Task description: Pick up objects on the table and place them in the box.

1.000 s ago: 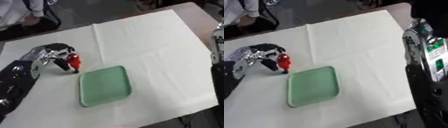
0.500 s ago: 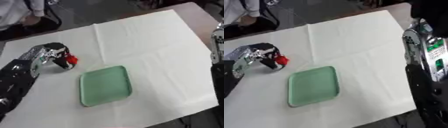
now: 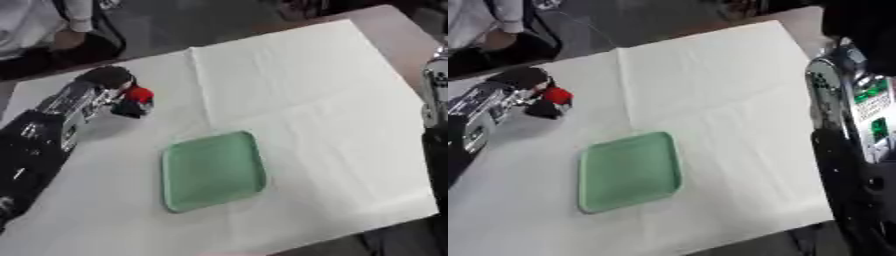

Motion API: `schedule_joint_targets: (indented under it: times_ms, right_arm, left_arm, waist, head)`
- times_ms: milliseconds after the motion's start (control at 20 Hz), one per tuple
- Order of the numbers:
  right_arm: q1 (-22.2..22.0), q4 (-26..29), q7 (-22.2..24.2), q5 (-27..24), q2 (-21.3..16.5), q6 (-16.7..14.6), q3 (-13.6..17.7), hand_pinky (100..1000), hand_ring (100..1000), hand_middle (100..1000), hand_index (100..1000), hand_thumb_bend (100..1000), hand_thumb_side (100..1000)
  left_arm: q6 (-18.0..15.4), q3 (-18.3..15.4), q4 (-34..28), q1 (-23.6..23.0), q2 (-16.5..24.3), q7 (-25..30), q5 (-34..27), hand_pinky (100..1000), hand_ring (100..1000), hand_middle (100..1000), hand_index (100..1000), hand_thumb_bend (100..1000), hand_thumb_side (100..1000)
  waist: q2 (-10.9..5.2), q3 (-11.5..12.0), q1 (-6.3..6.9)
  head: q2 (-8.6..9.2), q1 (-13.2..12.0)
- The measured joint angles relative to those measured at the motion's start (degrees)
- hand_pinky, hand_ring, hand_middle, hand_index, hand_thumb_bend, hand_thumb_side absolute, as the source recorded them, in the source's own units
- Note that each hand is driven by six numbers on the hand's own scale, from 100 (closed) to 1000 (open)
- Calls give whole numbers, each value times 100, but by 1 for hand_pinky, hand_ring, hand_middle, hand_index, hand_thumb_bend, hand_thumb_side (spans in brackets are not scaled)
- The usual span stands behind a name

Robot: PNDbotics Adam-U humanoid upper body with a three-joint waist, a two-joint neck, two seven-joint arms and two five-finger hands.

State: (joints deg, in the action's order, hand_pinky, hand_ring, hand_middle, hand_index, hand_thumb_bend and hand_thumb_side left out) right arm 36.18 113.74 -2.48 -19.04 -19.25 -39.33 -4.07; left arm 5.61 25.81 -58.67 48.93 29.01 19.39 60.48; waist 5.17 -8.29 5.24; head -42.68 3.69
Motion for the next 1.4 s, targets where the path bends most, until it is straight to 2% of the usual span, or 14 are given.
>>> schedule_joint_targets:
  times_ms: [350,750,1100,1400]
  right_arm:
    - [-3,0,-1,7,-42,-2,1,210,363,417,476,100,504]
    - [-5,0,1,8,-43,-5,0,210,363,417,476,100,505]
    - [-5,0,1,9,-44,-5,-1,210,364,418,476,100,505]
    - [-5,0,1,9,-44,-5,-1,210,364,418,476,100,504]
  left_arm:
    - [448,126,-1250,-165,121,99,-115,100,100,100,363,100,651]
    - [666,389,-2513,-297,277,48,-727,100,100,100,364,100,651]
    - [682,741,-3211,-297,421,366,-1310,100,100,100,368,100,654]
    - [718,991,-3531,-290,489,701,-1757,100,100,100,368,100,654]
  waist:
    - [-1,32,-2]
    - [-1,35,-4]
    - [-6,35,-4]
    - [-19,33,-2]
  head:
    - [0,-14]
    - [-2,-14]
    - [-2,-16]
    - [-3,-21]
